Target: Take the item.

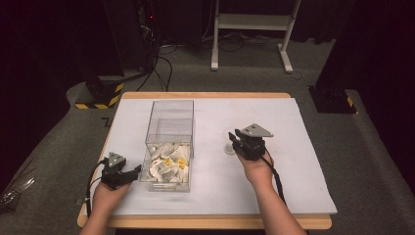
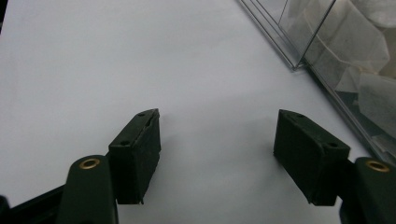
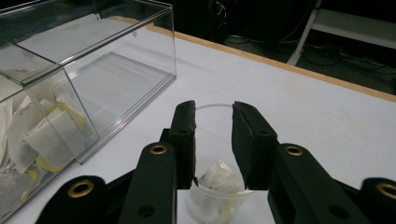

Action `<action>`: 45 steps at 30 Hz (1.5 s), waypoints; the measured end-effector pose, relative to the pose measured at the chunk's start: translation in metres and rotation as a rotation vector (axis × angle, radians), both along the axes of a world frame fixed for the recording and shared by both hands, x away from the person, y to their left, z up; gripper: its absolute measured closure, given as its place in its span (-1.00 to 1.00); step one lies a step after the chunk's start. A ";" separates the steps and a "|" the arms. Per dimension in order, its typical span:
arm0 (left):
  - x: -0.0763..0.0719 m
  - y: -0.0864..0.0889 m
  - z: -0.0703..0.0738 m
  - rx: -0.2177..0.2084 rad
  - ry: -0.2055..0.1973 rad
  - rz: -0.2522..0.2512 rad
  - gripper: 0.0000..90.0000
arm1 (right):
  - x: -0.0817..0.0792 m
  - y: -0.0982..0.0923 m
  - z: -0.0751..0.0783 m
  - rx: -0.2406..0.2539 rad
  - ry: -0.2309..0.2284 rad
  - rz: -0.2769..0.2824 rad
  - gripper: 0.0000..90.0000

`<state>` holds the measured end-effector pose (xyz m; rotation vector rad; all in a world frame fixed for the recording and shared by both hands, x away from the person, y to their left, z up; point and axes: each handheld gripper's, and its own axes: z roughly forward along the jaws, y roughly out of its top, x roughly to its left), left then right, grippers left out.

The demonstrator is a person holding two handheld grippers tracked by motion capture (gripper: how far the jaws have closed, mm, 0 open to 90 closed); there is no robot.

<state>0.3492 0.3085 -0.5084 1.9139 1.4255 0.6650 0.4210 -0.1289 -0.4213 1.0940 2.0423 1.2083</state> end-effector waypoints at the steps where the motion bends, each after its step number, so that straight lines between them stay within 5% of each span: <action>1: 0.000 0.000 0.000 0.000 0.000 0.000 -0.29 | -0.001 0.000 0.001 -0.006 -0.004 0.003 0.47; 17: 0.000 0.000 0.000 0.000 -0.001 0.000 -0.29 | -0.009 0.006 0.005 -0.037 -0.005 -0.009 -0.66; 45: 0.000 0.000 0.000 0.005 0.005 -0.005 -0.29 | -0.025 -0.009 -0.006 -0.065 0.024 -0.030 -0.79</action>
